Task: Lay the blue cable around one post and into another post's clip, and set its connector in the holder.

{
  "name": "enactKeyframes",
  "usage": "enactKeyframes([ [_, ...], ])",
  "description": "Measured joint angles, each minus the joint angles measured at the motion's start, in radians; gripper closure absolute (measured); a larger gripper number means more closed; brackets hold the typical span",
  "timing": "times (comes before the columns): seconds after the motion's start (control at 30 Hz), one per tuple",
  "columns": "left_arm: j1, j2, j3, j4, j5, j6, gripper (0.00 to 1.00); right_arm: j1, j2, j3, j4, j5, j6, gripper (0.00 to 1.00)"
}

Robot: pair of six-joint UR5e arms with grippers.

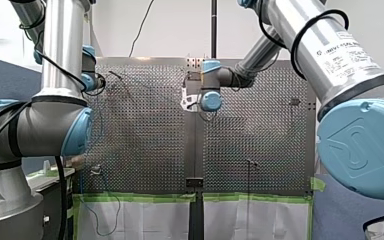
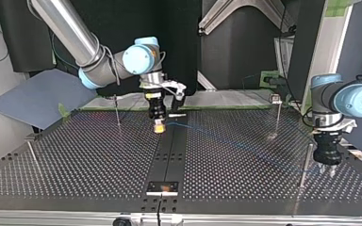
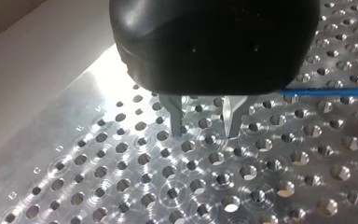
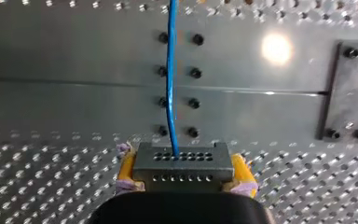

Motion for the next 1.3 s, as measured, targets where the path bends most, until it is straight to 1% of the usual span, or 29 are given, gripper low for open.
enactKeyframes([
  [0.07,-0.002,0.0,0.0,0.0,0.002,0.0,0.51,-0.005,0.0,0.018,-0.017,0.006,0.003,0.67],
  [0.1,-0.003,0.0,0.0,0.0,0.003,-0.001,0.51,-0.007,0.0,0.024,-0.023,0.009,0.004,0.67],
  [0.17,-0.004,0.0,0.0,-0.001,0.003,-0.001,0.39,-0.014,0.0,0.042,-0.041,0.019,0.011,0.67],
  [0.2,-0.005,0.0,0.0,-0.002,0.002,-0.002,0.39,-0.017,0.0,0.05,-0.049,0.024,0.015,0.67],
  [0.23,-0.006,0.0,0.0,-0.002,0.001,-0.002,0.33,-0.02,-0.001,0.058,-0.057,0.029,0.019,0.67],
  [0.27,-0.006,0.0,0.0,-0.003,0.001,-0.002,0.22,-0.024,-0.001,0.069,-0.068,0.035,0.025,0.67],
  [0.3,-0.006,0.0,0.0,-0.004,0.001,-0.003,0.22,-0.027,-0.001,0.077,-0.076,0.039,0.03,0.67],
  [0.33,-0.006,0.0,0.0,-0.006,0.0,-0.003,0.14,-0.03,0.0,0.085,-0.084,0.044,0.034,0.67],
  [0.37,-0.007,0.0,0.0,-0.007,0.0,-0.003,0.04,-0.034,0.0,0.095,-0.094,0.05,0.04,0.67],
  [0.4,-0.007,0.0,0.0,-0.01,-0.001,-0.003,0.04,-0.036,0.0,0.103,-0.102,0.055,0.044,0.67],
  [0.43,-0.008,0.0,0.0,-0.013,-0.002,-0.003,0.0,-0.039,0.0,0.111,-0.109,0.06,0.047,0.67],
  [0.67,-0.01,0.0,-0.001,-0.033,-0.026,-0.004,0.0,-0.064,0.0,0.169,-0.168,0.106,0.073,0.67],
  [0.77,-0.012,0.0,-0.002,-0.035,-0.027,-0.004,0.0,-0.073,0.0,0.196,-0.195,0.126,0.077,0.67],
  [0.87,-0.015,-0.003,-0.002,-0.037,-0.027,-0.004,0.0,-0.083,0.0,0.225,-0.223,0.149,0.077,0.67],
  [1.03,-0.025,-0.031,-0.002,-0.046,-0.024,-0.002,0.0,-0.1,0.001,0.27,-0.269,0.174,0.077,0.67],
  [1.3,-0.034,-0.046,-0.002,-0.052,-0.026,0.001,0.0,-0.131,0.002,0.34,-0.339,0.227,0.097,0.67],
])
